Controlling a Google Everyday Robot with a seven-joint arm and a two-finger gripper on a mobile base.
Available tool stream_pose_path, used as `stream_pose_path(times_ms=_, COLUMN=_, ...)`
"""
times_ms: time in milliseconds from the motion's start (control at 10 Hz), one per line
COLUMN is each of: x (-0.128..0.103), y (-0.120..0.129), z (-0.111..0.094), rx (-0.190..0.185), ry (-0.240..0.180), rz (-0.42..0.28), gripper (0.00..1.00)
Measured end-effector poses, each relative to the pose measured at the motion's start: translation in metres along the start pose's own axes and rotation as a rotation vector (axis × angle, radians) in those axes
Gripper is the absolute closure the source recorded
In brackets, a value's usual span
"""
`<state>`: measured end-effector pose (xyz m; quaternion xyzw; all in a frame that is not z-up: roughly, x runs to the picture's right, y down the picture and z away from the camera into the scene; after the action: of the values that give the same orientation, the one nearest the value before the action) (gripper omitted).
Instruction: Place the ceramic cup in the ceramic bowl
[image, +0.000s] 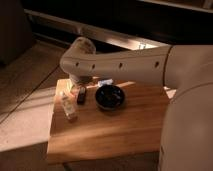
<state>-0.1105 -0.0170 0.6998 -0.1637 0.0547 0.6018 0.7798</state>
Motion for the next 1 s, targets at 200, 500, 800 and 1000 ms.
stream_pose_path(times_ms=200, x=-0.028, y=-0.019, z=0.012, rx=-0.019, ry=-0.048, rz=-0.004, gripper=0.35)
stream_pose_path(times_ms=500, x=-0.088, y=-0.045, z=0.033, rx=-0.041, ry=-0.144, rz=-0.092, gripper=0.35)
stream_pose_path(times_ms=800, x=-0.125, y=-0.050, z=0.069, rx=-0.132, ry=-0.176, rz=-0.115, gripper=0.35)
stream_pose_path(times_ms=1000, x=-0.137, y=-0.038, z=0.099, rx=-0.200, ry=-0.161, rz=-0.107, gripper=0.35)
